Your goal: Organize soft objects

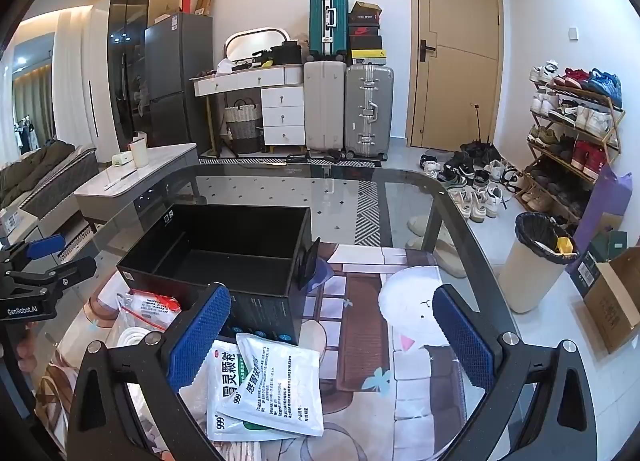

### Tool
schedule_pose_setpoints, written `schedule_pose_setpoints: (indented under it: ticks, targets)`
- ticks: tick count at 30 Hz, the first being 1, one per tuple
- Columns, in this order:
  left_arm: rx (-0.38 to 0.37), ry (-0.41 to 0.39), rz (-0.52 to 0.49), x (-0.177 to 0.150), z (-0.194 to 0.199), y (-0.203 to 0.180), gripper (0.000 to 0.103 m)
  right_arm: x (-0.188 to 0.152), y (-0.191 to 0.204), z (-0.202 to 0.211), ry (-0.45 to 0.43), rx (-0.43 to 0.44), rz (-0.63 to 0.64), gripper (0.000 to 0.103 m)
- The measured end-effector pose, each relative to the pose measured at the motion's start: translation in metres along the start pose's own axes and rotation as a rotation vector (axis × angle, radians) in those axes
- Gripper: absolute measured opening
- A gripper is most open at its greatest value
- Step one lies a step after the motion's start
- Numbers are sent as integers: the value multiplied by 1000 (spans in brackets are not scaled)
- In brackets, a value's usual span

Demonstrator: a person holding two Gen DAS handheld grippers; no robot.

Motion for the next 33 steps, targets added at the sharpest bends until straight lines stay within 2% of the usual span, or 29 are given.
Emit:
schedule_pose_setpoints:
  ticks: [33]
  targets:
    - [11, 5, -5, -1, -1, -2, 103, 1, 3, 0, -16, 8, 2, 103]
Point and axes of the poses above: each gripper's, at about its wrist camera, not at the fingertips, and z roughly against the way its jaws point, y to its left, x to its top, the point moved 8 cm from there along -z, roughly the way its jaws point, and after that the axes turned 9 degrees about -y, right-handed, at the moved point
